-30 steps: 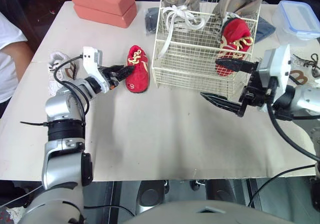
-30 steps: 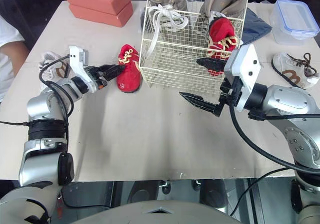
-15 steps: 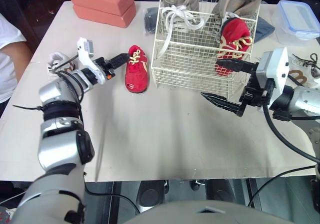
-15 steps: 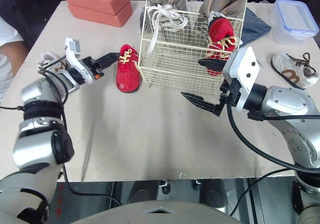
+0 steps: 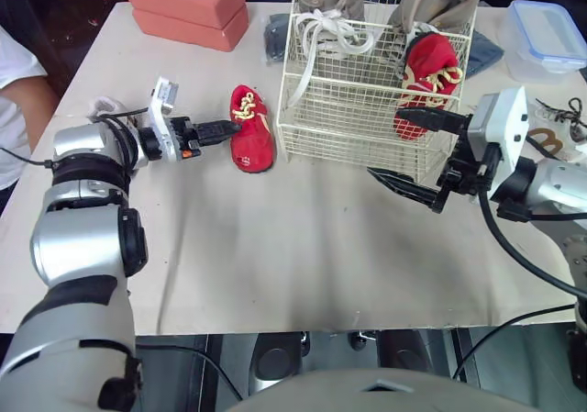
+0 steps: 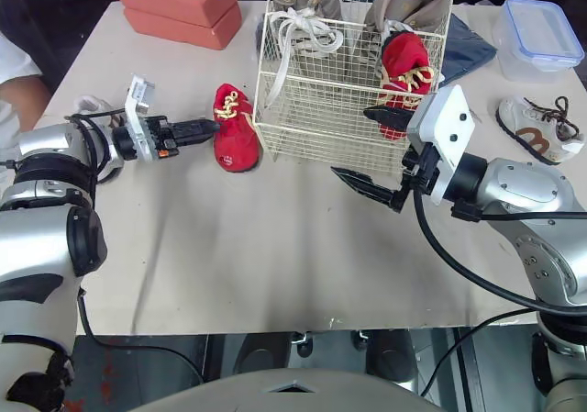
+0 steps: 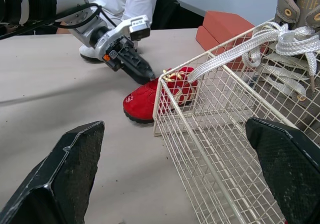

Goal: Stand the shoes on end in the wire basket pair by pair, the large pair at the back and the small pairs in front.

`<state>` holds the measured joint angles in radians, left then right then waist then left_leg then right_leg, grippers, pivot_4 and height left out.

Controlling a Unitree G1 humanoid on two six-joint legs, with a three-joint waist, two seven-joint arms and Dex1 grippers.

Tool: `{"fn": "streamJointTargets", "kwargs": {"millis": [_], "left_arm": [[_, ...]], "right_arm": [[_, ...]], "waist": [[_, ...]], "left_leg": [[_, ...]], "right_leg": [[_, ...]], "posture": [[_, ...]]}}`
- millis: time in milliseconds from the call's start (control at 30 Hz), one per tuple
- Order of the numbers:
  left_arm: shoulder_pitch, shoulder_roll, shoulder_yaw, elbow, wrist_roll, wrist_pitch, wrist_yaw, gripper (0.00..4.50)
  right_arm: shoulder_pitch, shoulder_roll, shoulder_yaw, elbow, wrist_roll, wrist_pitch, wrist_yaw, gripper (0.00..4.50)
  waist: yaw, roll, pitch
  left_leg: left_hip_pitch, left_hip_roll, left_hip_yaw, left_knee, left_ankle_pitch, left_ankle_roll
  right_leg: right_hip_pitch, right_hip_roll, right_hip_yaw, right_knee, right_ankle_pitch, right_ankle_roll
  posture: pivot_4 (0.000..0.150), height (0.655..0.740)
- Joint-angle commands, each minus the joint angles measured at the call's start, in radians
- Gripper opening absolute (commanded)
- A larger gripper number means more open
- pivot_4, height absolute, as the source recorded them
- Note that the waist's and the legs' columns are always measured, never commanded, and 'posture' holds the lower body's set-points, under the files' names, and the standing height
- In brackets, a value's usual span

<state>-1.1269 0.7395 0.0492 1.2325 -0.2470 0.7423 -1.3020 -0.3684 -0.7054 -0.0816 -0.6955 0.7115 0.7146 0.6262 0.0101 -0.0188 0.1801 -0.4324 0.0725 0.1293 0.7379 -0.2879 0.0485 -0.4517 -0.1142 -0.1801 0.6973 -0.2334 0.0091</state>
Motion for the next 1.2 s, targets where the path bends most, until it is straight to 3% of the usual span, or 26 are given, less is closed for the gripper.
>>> {"fn": "streamJointTargets", "kwargs": {"millis": [33,100,267,300,567,733,1200], "left_arm": [[-0.047,0.014,-0.014,0.038,0.056,-0.025,-0.041,3.22],[-0.055,0.011,-0.018,0.056,0.081,-0.041,-0.035,2.61],[-0.061,0.001,-0.011,0.083,0.125,-0.055,-0.018,0.31],[-0.061,-0.001,-0.008,0.086,0.130,-0.056,-0.012,0.05],[-0.044,-0.010,0.039,0.090,0.128,-0.074,0.011,0.05],[-0.047,0.006,0.170,0.086,0.050,-0.132,0.120,0.05],[-0.118,0.100,0.394,-0.037,-0.139,-0.405,-0.165,0.05]], "right_arm": [[-0.014,0.002,-0.010,-0.017,0.000,-0.018,-0.005,4.50],[-0.015,0.003,-0.010,-0.015,-0.001,-0.019,-0.005,4.50],[-0.020,0.007,-0.010,-0.013,-0.002,-0.020,-0.007,4.50],[-0.020,0.007,-0.010,-0.013,-0.003,-0.021,-0.008,4.50],[-0.019,0.015,-0.008,-0.015,-0.003,-0.020,-0.015,4.50],[-0.017,0.018,-0.009,-0.017,-0.003,-0.021,-0.016,4.50],[-0.052,0.065,-0.082,0.033,0.041,-0.064,-0.037,4.50]], "waist": [[0.000,0.000,0.000],[-0.002,0.000,0.000],[-0.004,0.000,0.000],[-0.004,0.000,0.000],[-0.004,0.000,0.000],[-0.005,0.000,0.000],[-0.023,-0.001,0.001]], "left_leg": [[0.000,0.000,0.000,0.000,0.000,0.000],[0.000,0.000,0.000,0.000,0.000,0.000],[0.000,0.000,0.000,0.000,0.000,0.000],[0.000,0.000,0.000,0.000,0.000,0.000],[0.000,0.001,0.000,0.001,0.000,0.000],[0.000,0.001,0.000,0.001,0.000,0.000],[-0.001,0.000,0.000,0.001,0.000,0.000]], "right_leg": [[0.000,0.000,0.000,0.000,0.000,0.000],[0.000,0.000,0.000,0.000,0.000,0.000],[-0.001,0.000,0.001,0.000,0.000,0.000],[-0.001,0.000,0.001,0.000,0.000,0.000],[-0.001,0.000,0.001,0.001,0.000,0.000],[-0.001,-0.001,0.001,0.002,0.000,0.000],[-0.001,-0.001,0.001,0.002,0.002,-0.003]], "posture": [[0.150,0.6860],[0.150,0.6860],[0.150,0.6860],[0.150,0.6860],[0.150,0.6860],[0.150,0.6860],[0.150,0.6860]]}}
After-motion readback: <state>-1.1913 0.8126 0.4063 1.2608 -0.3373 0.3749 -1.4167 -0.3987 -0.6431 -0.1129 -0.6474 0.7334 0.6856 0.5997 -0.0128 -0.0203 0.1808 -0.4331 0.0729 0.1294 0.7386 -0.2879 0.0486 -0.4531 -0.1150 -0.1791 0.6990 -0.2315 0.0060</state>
